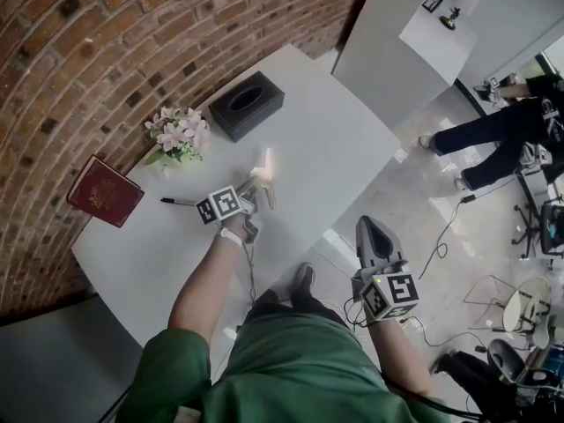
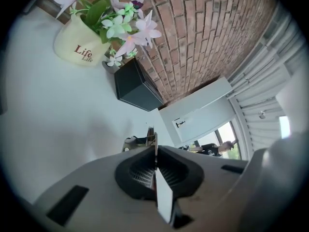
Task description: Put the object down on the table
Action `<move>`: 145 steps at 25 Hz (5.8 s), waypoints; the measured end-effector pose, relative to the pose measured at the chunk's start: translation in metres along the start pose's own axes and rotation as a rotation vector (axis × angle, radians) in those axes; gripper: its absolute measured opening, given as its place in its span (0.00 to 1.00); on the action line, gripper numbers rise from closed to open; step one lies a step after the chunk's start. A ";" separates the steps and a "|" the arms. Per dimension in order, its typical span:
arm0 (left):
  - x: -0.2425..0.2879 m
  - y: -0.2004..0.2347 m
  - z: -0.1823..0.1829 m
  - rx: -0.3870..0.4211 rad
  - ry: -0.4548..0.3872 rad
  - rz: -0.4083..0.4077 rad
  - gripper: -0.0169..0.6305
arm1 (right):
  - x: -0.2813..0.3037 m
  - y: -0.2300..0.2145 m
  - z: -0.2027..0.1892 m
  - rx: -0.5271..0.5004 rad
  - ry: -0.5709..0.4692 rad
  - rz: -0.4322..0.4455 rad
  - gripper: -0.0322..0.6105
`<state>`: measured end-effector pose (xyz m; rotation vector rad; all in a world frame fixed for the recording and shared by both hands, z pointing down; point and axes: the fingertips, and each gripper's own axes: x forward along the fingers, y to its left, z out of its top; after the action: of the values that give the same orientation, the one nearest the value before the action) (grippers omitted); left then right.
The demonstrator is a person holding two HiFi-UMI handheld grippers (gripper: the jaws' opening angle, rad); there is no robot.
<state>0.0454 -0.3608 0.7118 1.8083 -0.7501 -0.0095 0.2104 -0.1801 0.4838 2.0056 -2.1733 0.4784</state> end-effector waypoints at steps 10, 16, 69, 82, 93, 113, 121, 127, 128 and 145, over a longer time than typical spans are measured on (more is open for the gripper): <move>0.013 0.026 -0.003 -0.014 0.027 0.037 0.04 | -0.006 -0.002 -0.012 0.001 0.027 -0.031 0.05; 0.019 0.037 -0.012 -0.044 0.049 0.054 0.04 | -0.006 -0.005 -0.013 0.010 0.030 -0.038 0.05; -0.194 -0.289 0.115 0.545 -0.463 -0.195 0.22 | 0.037 0.094 0.114 -0.056 -0.244 0.371 0.05; -0.238 -0.329 0.139 0.481 -0.605 -0.217 0.15 | 0.027 0.118 0.156 -0.102 -0.327 0.424 0.05; -0.230 -0.311 0.136 0.433 -0.578 -0.180 0.14 | 0.029 0.117 0.152 -0.106 -0.322 0.419 0.05; -0.224 -0.303 0.132 0.449 -0.543 -0.137 0.14 | 0.028 0.122 0.152 -0.087 -0.333 0.442 0.05; -0.220 -0.300 0.129 0.429 -0.532 -0.168 0.14 | 0.030 0.120 0.146 -0.133 -0.307 0.422 0.05; -0.220 -0.297 0.130 0.431 -0.530 -0.146 0.14 | 0.030 0.120 0.146 -0.127 -0.304 0.423 0.05; -0.220 -0.296 0.131 0.432 -0.529 -0.140 0.14 | 0.030 0.121 0.146 -0.117 -0.309 0.429 0.05; -0.213 -0.289 0.128 0.399 -0.506 -0.177 0.14 | 0.034 0.120 0.142 -0.131 -0.294 0.408 0.05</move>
<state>-0.0310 -0.3151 0.3411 2.2853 -0.9912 -0.4793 0.1036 -0.2514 0.3456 1.6513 -2.7272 0.0794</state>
